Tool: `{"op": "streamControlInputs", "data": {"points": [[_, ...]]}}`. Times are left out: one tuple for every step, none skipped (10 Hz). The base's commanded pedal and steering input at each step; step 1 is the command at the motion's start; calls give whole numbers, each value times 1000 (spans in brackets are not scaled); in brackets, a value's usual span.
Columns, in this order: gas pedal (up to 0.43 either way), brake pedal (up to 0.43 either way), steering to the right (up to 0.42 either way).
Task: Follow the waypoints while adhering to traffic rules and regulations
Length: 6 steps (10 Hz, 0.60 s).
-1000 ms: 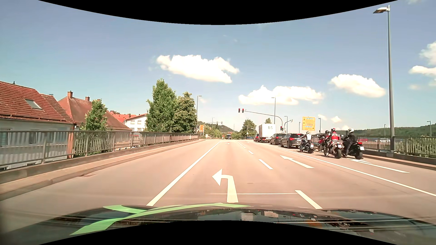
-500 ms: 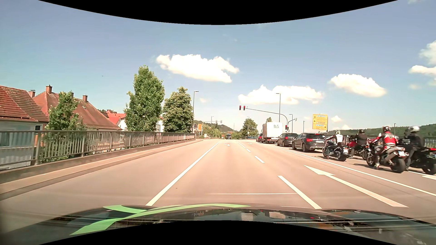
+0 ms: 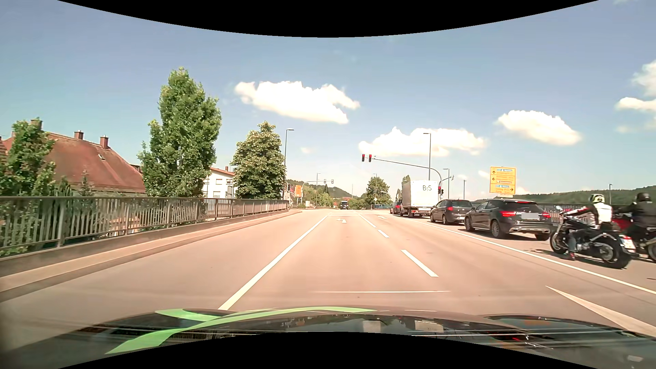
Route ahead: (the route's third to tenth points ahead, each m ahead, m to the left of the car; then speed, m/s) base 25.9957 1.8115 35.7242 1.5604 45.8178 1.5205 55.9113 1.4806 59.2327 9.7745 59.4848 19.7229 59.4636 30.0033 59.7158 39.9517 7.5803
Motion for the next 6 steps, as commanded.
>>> {"op": "streamControlInputs", "data": {"points": [[0,0,1],[0,0,1],[0,0,1],[0,0,1],[0,0,1],[0,0,1]]}}
